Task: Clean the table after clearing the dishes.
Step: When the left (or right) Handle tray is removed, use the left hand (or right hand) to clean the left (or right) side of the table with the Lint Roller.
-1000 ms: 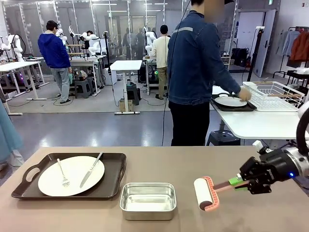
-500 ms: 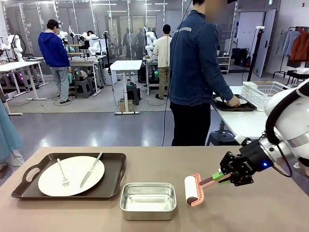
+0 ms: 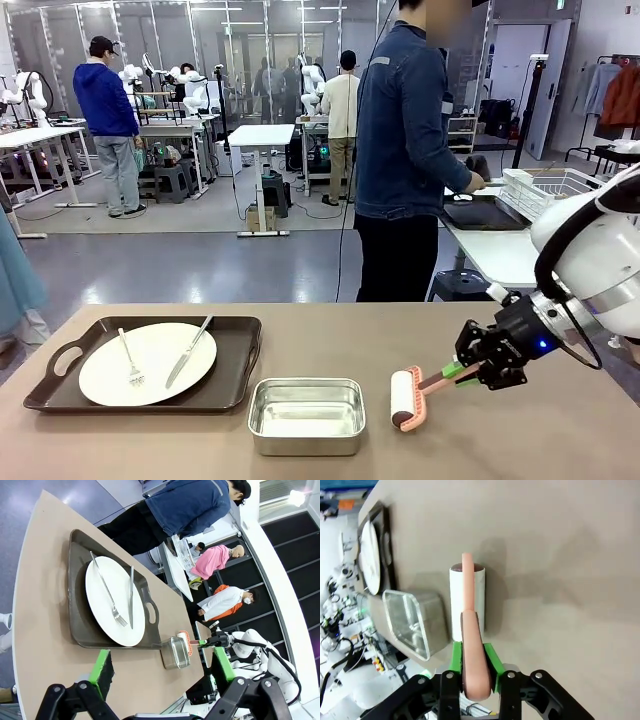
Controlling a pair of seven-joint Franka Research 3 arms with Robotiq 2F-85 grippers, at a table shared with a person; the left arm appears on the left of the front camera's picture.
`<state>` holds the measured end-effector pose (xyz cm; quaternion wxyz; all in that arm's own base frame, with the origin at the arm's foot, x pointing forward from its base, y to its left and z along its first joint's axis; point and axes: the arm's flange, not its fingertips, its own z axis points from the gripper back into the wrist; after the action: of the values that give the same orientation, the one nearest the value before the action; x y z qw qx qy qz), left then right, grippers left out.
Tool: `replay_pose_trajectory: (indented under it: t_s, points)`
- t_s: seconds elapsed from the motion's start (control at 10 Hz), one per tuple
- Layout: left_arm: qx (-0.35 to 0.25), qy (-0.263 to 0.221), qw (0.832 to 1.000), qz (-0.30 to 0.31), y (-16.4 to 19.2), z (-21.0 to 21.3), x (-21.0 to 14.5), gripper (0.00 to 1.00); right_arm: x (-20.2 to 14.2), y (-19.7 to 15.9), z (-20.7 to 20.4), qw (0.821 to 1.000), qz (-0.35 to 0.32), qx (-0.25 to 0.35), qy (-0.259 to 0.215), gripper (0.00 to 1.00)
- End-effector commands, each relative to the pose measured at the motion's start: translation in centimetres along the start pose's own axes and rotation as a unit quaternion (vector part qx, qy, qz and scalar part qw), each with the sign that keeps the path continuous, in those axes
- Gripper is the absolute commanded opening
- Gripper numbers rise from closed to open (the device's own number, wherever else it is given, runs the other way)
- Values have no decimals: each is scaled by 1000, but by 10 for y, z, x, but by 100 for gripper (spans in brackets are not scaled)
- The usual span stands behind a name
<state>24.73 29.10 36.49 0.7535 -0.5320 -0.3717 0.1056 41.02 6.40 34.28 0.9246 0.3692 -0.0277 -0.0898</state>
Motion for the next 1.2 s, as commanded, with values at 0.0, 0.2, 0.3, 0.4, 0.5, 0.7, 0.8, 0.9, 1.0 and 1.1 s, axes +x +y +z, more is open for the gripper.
replay_pose_trajectory:
  t_s: [0.0,0.2,0.3,0.4,0.5,0.7,0.8,0.9,1.0,1.1]
  points:
    - [-1,-1,1000,-2,-1,2,-1,100,-6,-20,10,998,-21,-45,-35,22]
    - [-1,-1,1000,-2,-1,2,-1,100,-14,-38,34,993,14,-88,-78,22]
    - [-1,-1,1000,-2,-1,2,-1,100,-13,-48,48,990,10,-106,-87,22]
    - [-1,-1,1000,-2,-1,2,-1,100,-7,-57,65,990,-1,-109,-94,22]
    - [-1,-1,1000,-2,-1,2,-1,100,-2,-63,78,989,-3,-118,-91,22]
    - [-1,-1,1000,-2,-1,2,-1,100,2,-80,90,981,-14,-177,-75,22]
    - [-1,-1,1000,-2,-1,2,-1,100,3,-90,93,976,-20,-204,-70,22]
    - [-1,-1,1000,-2,-1,2,-1,100,4,-101,99,971,-24,-225,-71,22]
    - [-1,-1,1000,-2,-1,2,-1,100,5,-107,108,970,-25,-229,-77,22]
    - [-1,-1,1000,-2,-1,2,-1,100,5,-111,117,970,-18,-230,-78,22]
